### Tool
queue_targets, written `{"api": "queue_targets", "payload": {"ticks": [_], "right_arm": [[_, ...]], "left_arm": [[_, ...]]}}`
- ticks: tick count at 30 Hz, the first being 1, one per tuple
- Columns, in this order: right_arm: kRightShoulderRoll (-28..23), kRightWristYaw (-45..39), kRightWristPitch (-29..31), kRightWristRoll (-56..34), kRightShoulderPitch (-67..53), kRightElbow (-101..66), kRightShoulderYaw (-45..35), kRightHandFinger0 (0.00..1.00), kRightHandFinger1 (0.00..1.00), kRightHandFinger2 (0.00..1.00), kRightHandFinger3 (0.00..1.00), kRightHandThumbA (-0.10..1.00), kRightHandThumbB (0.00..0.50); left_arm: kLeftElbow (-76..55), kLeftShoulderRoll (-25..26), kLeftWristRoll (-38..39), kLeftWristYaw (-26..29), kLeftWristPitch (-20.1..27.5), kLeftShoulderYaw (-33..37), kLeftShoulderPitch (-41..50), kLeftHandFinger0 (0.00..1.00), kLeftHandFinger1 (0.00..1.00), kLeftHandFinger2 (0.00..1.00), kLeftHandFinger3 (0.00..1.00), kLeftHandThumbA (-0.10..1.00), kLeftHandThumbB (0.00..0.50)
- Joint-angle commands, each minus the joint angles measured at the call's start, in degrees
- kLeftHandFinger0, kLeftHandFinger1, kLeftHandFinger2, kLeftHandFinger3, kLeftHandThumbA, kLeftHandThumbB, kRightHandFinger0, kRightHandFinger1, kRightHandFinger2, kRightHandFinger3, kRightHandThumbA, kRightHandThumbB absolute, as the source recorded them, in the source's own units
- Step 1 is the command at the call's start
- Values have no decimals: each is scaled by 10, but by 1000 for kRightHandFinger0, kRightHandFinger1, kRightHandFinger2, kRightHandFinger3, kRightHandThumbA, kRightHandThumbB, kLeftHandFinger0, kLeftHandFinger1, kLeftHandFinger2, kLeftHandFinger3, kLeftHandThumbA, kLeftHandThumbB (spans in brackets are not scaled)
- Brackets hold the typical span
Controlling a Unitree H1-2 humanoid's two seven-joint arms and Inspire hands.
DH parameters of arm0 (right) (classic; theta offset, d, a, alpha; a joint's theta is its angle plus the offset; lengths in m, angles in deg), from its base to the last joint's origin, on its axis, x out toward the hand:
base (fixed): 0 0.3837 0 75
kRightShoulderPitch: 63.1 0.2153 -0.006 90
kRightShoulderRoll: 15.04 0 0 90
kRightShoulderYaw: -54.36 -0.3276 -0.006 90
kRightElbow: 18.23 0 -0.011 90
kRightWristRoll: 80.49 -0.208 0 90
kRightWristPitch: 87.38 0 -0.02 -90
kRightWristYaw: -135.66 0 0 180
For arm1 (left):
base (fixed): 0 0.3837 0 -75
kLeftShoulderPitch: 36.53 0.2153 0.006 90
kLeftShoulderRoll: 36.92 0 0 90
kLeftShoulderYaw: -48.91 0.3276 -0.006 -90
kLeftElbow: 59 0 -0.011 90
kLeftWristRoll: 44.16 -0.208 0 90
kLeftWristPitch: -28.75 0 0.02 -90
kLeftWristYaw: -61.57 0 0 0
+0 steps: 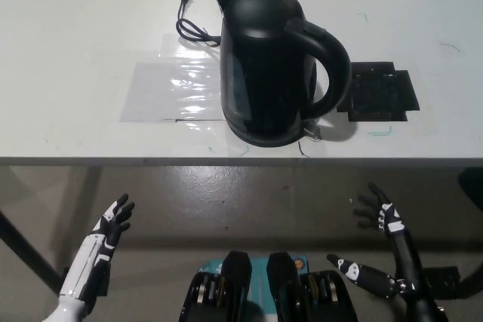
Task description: A kettle is kept at the center of the table close to the robot and the robot uses its right index finger to press downwards on the transparent start boiling button
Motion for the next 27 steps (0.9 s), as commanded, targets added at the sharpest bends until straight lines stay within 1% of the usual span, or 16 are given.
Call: {"api": "queue_targets", "payload": {"ticks": [1,3,4,5,6,7,8,9,10,13,16,17,19,21,24,27], "right_arm": [[19,115,54,200,3,-119,-9,0,0,0,1000,1000,276],[28,106,35,215,11,-136,-13,0,0,3,1000,1000,280],[29,98,7,234,23,-147,-9,0,12,72,1000,1000,268],[29,94,-3,240,28,-151,-8,0,16,109,1000,1000,266],[29,83,-18,246,34,-157,-6,0,42,177,1000,1000,257],[28,62,-47,261,45,-167,-2,0,44,194,1000,1000,254],[28,54,-56,265,48,-171,-2,0,46,202,1000,1000,259],[29,31,-84,274,62,-177,0,0,41,195,1000,1000,271],[30,24,-91,276,67,-177,1,0,39,196,1000,1000,271],[33,-14,-124,268,93,-176,8,0,23,194,1000,1000,275],[36,-28,-147,272,108,-172,11,0,0,145,1000,1000,291],[37,-31,-155,281,118,-165,14,0,0,91,1000,1000,300],[37,-34,-165,288,126,-160,19,0,0,59,1000,1000,295],[36,-37,-175,294,136,-149,23,0,0,58,1000,1000,297],[34,-44,-196,312,151,-129,33,0,0,74,1000,1000,292],[34,-51,-210,315,159,-118,37,0,0,57,1000,1000,288]], "left_arm": [[-49,11,-15,-19,37,17,-8,1000,1000,1000,1000,1000,352],[-55,9,-14,-19,36,18,-8,1000,1000,1000,1000,1000,360],[-68,8,-15,-20,27,19,-6,1000,1000,1000,1000,1000,373],[-72,8,-15,-20,25,20,-5,1000,1000,1000,1000,1000,373],[-79,9,-18,-21,23,21,-5,1000,1000,1000,1000,1000,370],[-87,10,-19,-22,24,23,-5,1000,1000,1000,1000,1000,370],[-90,11,-20,-23,22,24,-5,1000,1000,1000,1000,1000,378],[-101,11,-26,-23,16,26,-4,1000,1000,1000,1000,1000,376],[-103,12,-27,-22,15,26,-4,1000,1000,1000,1000,1000,382],[-106,15,-29,-23,13,27,-3,1000,1000,1000,1000,1000,372],[-106,14,-29,-24,9,27,-3,1000,1000,1000,1000,1000,373],[-103,14,-28,-25,9,27,-4,1000,1000,1000,1000,1000,377],[-104,14,-29,-24,3,26,-4,1000,1000,1000,1000,1000,386],[-100,15,-29,-25,6,26,-7,1000,1000,1000,1000,1000,378],[-95,15,-29,-24,9,26,-7,1000,1000,1000,1000,1000,393],[-93,14,-26,-25,15,27,-5,1000,1000,1000,1000,1000,380]]}}
